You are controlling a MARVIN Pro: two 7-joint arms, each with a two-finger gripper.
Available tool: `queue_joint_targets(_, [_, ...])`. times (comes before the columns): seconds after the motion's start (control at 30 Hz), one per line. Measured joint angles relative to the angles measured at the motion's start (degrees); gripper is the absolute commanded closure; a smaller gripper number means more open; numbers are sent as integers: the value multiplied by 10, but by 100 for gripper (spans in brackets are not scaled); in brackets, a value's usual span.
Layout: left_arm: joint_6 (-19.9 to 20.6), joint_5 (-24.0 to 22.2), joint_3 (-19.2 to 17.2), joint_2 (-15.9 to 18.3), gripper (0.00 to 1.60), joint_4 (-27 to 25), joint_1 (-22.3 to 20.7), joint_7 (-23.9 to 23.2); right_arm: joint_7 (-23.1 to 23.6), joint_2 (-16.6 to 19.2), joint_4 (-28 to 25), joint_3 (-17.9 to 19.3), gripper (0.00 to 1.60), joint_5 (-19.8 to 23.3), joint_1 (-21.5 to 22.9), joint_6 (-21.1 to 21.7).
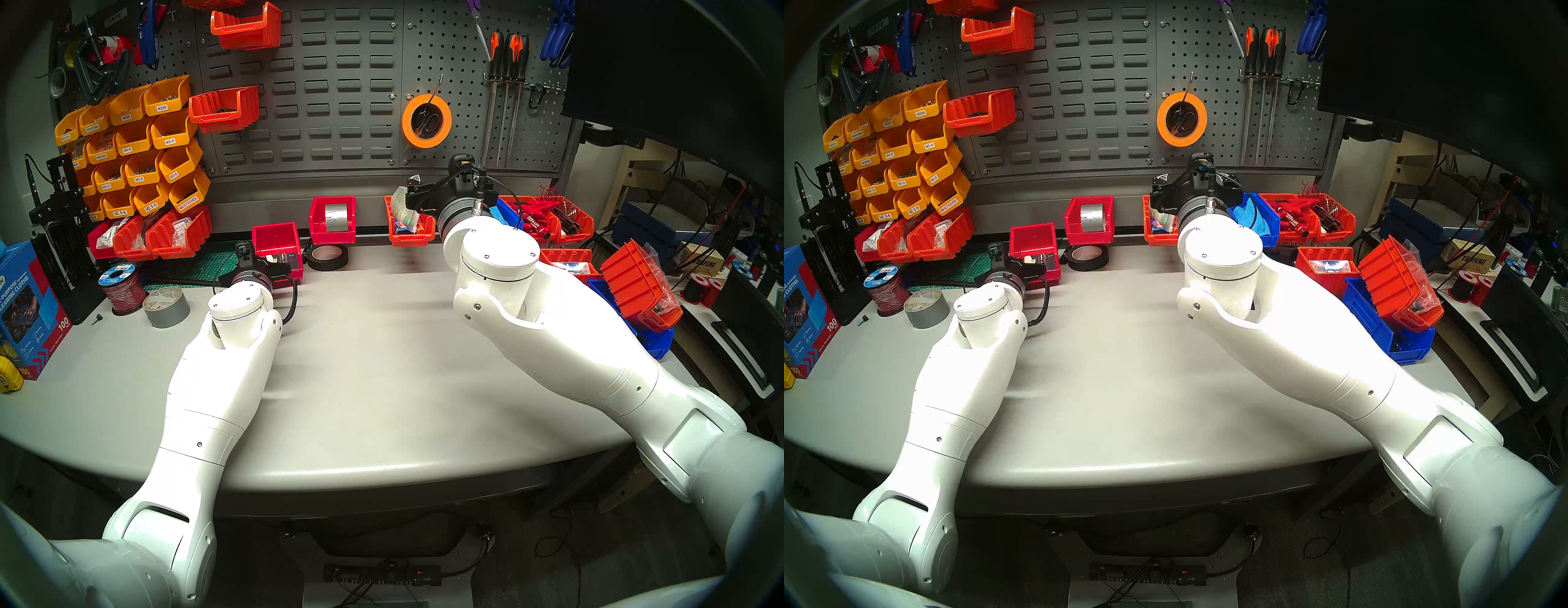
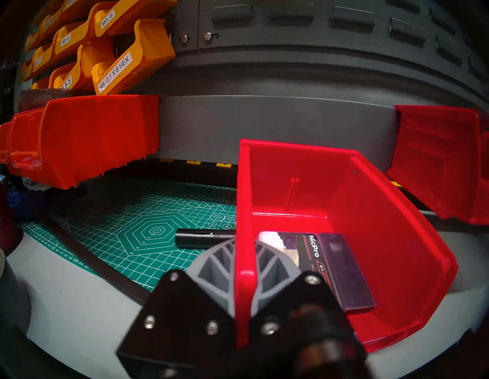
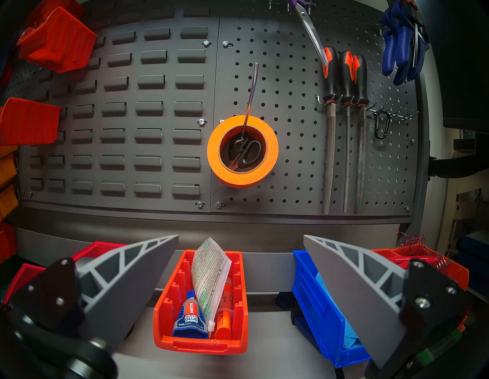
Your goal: Hang all the unorganized tool boxes onto the wall
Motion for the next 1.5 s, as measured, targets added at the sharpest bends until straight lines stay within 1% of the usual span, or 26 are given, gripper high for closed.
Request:
queue_joint_targets(0.1, [0, -3, -2, 0, 160, -3, 0, -2, 0, 0, 0, 0, 0, 0, 0, 0])
queue_joint_targets(0.13, [0, -9, -6, 1, 160, -8, -1, -14, 0, 0, 0, 0, 0, 0, 0, 0])
queue_joint_targets(0.2, [0, -9, -6, 1, 160, -8, -1, -14, 0, 0, 0, 0, 0, 0, 0, 0])
queue_joint_targets(0.23, [1, -13, -10, 9, 160, -11, -5, -30, 0, 0, 0, 0, 0, 0, 0, 0])
queue_joint_targets(0.37, [2, -19, -19, 22, 160, -13, -13, -47, 0, 0, 0, 0, 0, 0, 0, 0])
queue_joint_targets(0.5, [7, -25, -36, 49, 160, -12, -30, -77, 0, 0, 0, 0, 0, 0, 0, 0])
queue_joint_targets(0.57, [10, -27, -40, 57, 160, -12, -35, -86, 0, 0, 0, 0, 0, 0, 0, 0])
queue_joint_targets(0.73, [29, -36, -52, 87, 160, -3, -57, -126, 0, 0, 0, 0, 0, 0, 0, 0])
queue_joint_targets(0.87, [44, -43, -55, 101, 160, 6, -68, -153, 0, 0, 0, 0, 0, 0, 0, 0])
queue_joint_targets(1.0, [74, -55, -57, 124, 160, 28, -87, -195, 0, 0, 0, 0, 0, 0, 0, 0])
queue_joint_targets(1.13, [93, -60, -57, 137, 160, 46, -100, -219, 0, 0, 0, 0, 0, 0, 0, 0])
queue_joint_targets(1.5, [124, -66, -56, 161, 160, 89, -136, -257, 0, 0, 0, 0, 0, 0, 0, 0])
